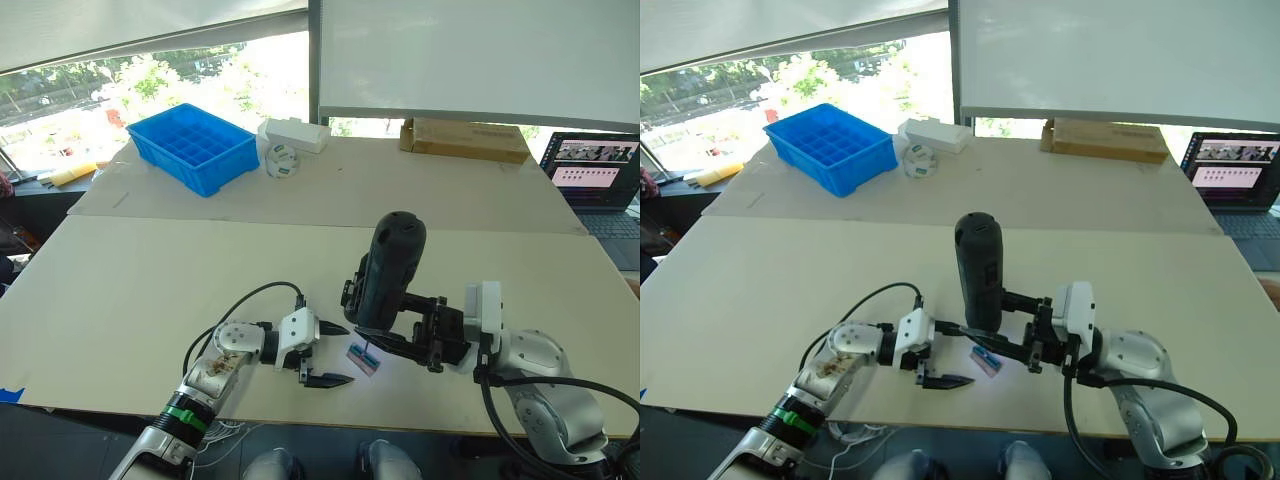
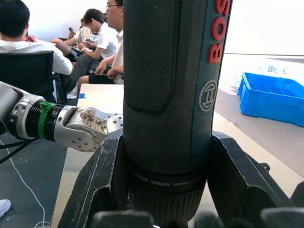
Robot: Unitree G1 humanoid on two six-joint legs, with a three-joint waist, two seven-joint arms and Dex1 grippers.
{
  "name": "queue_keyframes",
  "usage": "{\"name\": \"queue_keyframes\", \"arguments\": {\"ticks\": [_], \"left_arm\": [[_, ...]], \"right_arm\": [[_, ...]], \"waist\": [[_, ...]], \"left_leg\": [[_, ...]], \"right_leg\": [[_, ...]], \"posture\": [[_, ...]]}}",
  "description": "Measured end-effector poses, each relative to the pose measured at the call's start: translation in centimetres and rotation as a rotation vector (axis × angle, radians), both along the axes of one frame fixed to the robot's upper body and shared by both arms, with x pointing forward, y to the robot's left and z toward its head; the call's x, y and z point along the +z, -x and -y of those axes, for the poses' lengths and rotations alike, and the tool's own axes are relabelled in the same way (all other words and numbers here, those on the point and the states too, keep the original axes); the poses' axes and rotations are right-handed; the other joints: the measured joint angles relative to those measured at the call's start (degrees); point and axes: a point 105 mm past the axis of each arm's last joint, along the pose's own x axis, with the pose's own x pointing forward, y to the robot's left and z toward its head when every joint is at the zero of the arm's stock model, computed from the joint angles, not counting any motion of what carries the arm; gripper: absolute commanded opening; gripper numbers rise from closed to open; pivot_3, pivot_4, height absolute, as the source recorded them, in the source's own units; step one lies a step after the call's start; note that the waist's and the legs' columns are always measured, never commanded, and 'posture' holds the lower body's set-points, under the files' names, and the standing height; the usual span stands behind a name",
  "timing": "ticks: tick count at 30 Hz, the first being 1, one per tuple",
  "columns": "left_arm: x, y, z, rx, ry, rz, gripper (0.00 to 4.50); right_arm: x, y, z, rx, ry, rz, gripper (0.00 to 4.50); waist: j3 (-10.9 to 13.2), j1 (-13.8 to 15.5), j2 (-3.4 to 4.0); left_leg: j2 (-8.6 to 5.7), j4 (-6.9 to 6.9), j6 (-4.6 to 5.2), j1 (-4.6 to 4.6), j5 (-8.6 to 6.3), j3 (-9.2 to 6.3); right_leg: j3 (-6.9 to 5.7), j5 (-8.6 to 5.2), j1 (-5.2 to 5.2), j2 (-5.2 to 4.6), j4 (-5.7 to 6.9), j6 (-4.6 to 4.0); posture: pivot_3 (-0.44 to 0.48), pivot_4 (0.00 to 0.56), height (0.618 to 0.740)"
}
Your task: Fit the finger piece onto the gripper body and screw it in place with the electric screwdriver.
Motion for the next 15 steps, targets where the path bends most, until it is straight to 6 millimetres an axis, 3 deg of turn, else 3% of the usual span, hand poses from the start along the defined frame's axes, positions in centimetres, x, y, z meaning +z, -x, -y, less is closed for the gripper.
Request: {"name": "queue_keyframes", "arguments": {"ticks": [15], "left_arm": [[-0.07,0.02,0.18,0.008,0.009,-0.003,4.48]], "right_arm": [[-0.16,-0.06,-0.2,-0.005,0.001,-0.003,1.91]], "waist": [[0.0,0.1,0.0]], "left_leg": [[-0.01,0.04,0.01,0.0,0.0,-0.01]], "right_leg": [[-0.01,0.0,0.02,-0.02,0.03,0.0]], "posture": [[0.0,0.15,0.74]]}}
